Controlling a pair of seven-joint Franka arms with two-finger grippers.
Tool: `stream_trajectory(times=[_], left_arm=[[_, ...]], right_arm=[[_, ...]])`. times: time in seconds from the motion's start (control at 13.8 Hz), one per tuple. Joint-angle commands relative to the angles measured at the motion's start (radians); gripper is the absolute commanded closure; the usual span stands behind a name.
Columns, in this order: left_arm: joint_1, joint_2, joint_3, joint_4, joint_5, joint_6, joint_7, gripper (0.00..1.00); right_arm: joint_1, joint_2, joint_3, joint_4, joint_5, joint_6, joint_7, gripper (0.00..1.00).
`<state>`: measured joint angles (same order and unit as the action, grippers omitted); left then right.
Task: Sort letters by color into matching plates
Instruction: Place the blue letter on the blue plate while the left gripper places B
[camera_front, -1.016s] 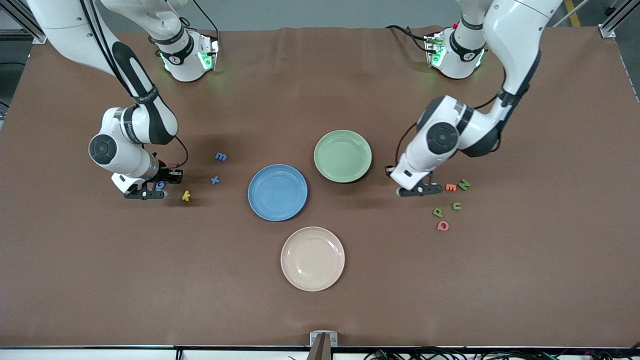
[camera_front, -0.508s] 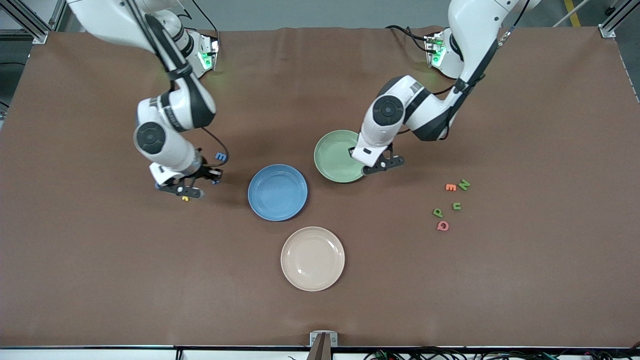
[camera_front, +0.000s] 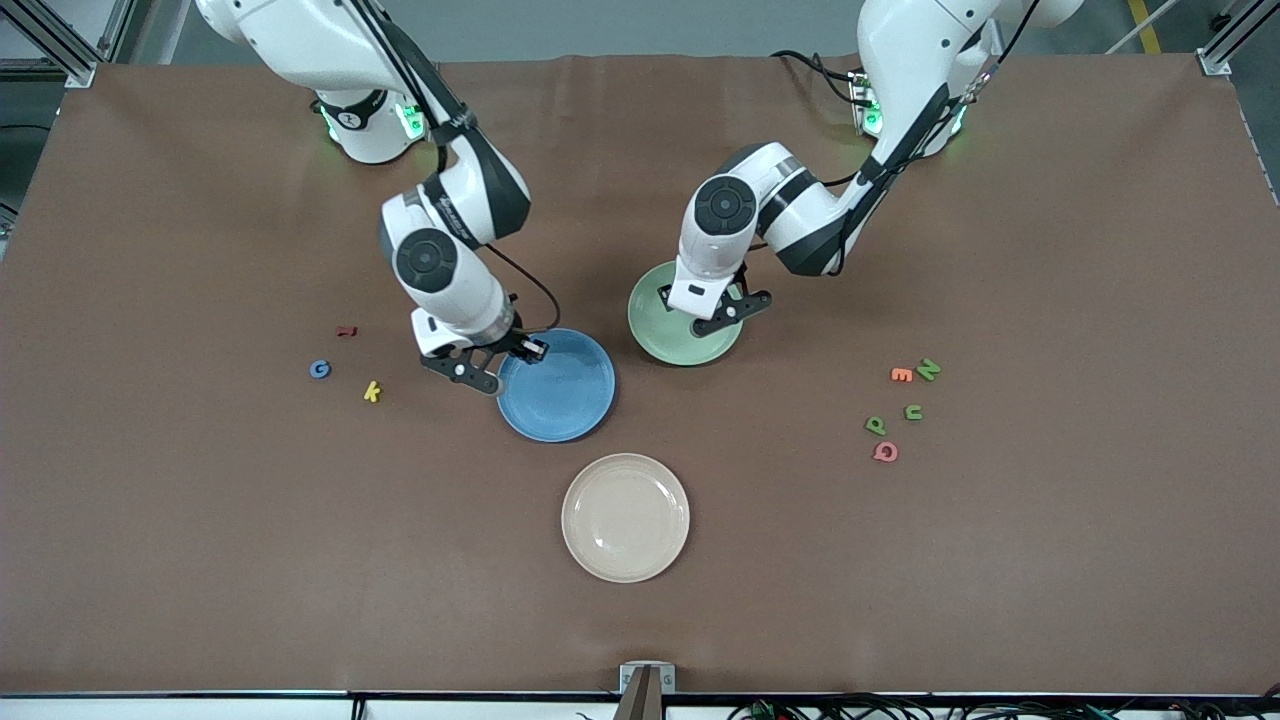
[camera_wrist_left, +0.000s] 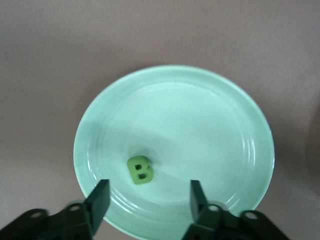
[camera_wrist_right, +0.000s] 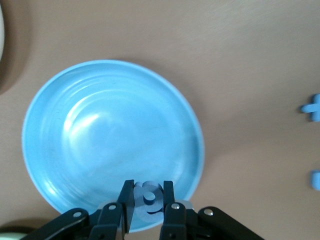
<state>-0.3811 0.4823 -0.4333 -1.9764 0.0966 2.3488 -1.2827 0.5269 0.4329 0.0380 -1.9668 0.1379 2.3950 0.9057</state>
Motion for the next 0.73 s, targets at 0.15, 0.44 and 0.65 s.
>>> stream_trajectory(times=[0.15,0.44,0.65], left_arm=[[0.077,-0.008,0.022,0.053,0.061,-0.016,0.008,0.00],[0.191,-0.011,0.022,0.071,0.196,-0.014,0.087,0.00],[0.306,-0.001,0.022,0.074,0.247,-0.014,0.196,0.00]], right_arm=[[0.028,0.151,-0.012,0.169,0.005,-0.017,0.073,0.99],[0.030,0.202,-0.013,0.224,0.000,-0.017,0.098,0.36],[0.039,0.202,-0.017,0.224,-0.008,-0.019,0.101,0.00]])
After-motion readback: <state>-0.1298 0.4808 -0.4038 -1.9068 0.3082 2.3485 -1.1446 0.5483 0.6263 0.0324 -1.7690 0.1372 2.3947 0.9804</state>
